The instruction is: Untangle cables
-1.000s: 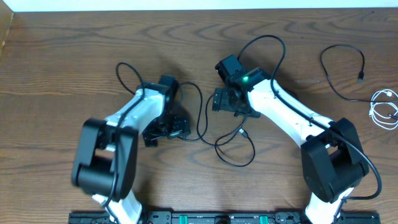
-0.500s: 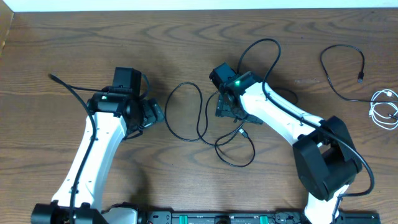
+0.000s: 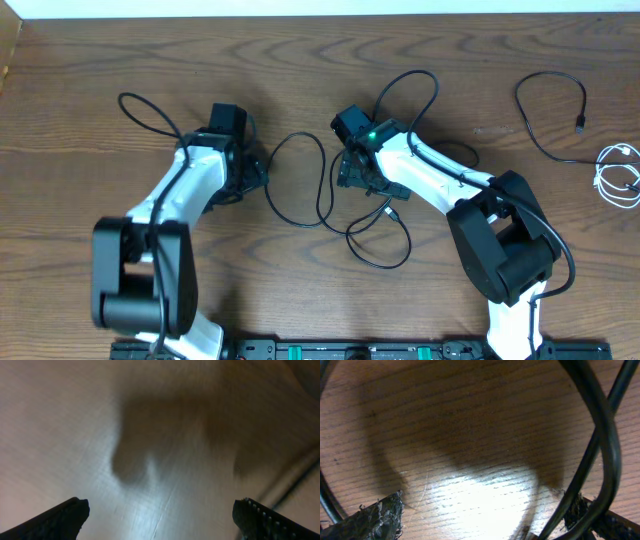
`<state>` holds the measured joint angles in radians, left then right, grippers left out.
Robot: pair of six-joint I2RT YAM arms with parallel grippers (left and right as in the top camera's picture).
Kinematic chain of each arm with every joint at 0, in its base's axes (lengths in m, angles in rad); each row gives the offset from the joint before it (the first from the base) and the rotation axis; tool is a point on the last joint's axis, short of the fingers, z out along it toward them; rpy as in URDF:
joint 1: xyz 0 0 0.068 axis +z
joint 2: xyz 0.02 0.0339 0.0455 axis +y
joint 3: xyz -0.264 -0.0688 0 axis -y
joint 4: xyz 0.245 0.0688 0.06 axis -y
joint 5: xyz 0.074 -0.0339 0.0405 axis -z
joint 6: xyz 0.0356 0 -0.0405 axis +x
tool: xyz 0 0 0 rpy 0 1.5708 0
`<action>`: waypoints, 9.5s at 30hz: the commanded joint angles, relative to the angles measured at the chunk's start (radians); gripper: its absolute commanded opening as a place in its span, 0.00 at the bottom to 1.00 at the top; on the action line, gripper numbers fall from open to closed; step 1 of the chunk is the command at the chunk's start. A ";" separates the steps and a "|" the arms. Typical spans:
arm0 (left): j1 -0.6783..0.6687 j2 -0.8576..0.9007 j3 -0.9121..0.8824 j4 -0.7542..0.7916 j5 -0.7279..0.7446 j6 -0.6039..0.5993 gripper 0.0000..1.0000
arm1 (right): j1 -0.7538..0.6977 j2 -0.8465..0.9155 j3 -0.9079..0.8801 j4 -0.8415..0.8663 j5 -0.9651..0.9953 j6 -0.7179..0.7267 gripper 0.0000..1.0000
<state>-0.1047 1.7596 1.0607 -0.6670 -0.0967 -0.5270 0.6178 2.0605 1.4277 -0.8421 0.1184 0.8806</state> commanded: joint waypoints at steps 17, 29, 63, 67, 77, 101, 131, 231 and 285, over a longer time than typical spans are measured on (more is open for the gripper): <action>-0.003 0.227 -0.013 0.016 0.273 0.109 0.98 | 0.017 -0.002 0.008 0.128 -0.148 -0.006 0.99; -0.064 0.227 -0.014 -0.023 0.273 0.126 0.98 | 0.066 -0.001 0.008 0.206 -0.062 -0.006 0.99; -0.129 0.227 -0.014 -0.061 0.351 0.126 0.98 | 0.058 0.084 0.031 0.084 -0.198 -0.227 0.99; -0.129 0.227 -0.014 -0.061 0.351 0.126 0.98 | 0.021 0.084 0.033 0.094 -0.302 -0.346 0.99; -0.129 0.227 -0.014 -0.053 0.351 0.126 0.98 | 0.041 0.084 0.033 0.093 -0.396 -0.516 0.99; -0.129 0.227 -0.014 -0.047 0.347 0.127 0.98 | 0.167 0.085 0.027 0.044 -0.124 -0.579 0.88; -0.129 0.227 -0.014 -0.044 0.348 0.126 0.98 | 0.178 0.084 -0.057 0.030 0.029 -0.579 0.21; 0.010 -0.688 -0.013 -0.223 0.095 0.168 0.98 | -0.710 -0.497 -0.047 -0.086 0.151 -0.586 0.99; 0.010 -0.688 -0.013 -0.223 0.095 0.168 0.98 | -0.710 -0.497 -0.047 -0.086 0.151 -0.586 0.99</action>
<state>-0.0998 1.0698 1.0405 -0.8867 0.0158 -0.3683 -0.0914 1.5574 1.3853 -0.9245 0.2649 0.2852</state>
